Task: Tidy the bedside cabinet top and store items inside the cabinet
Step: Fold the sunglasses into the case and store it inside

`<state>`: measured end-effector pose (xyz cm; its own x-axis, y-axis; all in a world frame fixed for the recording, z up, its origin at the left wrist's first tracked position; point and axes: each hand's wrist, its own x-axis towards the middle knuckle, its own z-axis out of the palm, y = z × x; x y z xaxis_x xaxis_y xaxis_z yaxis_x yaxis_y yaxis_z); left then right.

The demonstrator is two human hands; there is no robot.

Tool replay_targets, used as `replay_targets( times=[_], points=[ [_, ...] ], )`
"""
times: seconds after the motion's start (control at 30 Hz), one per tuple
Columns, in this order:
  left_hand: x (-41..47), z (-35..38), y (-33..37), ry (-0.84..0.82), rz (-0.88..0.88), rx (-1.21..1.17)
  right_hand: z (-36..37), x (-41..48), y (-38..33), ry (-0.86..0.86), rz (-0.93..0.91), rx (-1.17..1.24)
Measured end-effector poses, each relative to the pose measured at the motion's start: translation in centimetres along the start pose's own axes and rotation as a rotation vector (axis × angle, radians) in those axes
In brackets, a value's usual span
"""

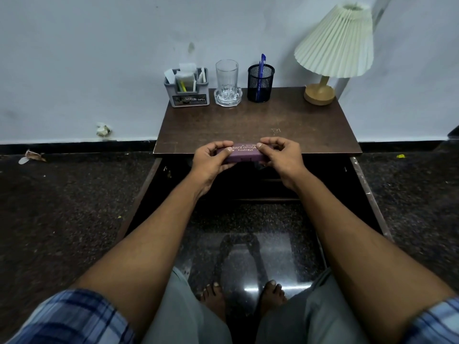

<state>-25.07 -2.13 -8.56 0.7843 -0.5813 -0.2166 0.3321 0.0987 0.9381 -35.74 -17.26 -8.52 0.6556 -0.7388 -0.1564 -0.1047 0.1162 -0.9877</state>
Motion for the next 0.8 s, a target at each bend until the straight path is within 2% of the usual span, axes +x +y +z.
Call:
replay_targets(
  times=[0.07, 0.27, 0.47, 0.67, 0.8],
  points=[
    [0.0, 0.2, 0.0, 0.008, -0.015, -0.025, -0.1, 0.1, 0.0, 0.003, 0.002, 0.006],
    [-0.3, 0.3, 0.8, -0.015, -0.093, -0.208, -1.2, 0.2, -0.8, -0.087, 0.148, 0.225],
    [-0.5, 0.3, 0.7, 0.026, -0.120, -0.199, -1.8, 0.2, -1.3, -0.035, 0.159, 0.229],
    [-1.4, 0.6, -0.2, 0.042, -0.245, -0.250, -2.8, -0.3, -1.0, -0.027, 0.204, 0.185],
    [-2.4, 2.4, -2.0, 0.078, -0.314, -0.217, -5.1, -1.2, -0.2, 0.040, 0.265, 0.172]
  ],
)
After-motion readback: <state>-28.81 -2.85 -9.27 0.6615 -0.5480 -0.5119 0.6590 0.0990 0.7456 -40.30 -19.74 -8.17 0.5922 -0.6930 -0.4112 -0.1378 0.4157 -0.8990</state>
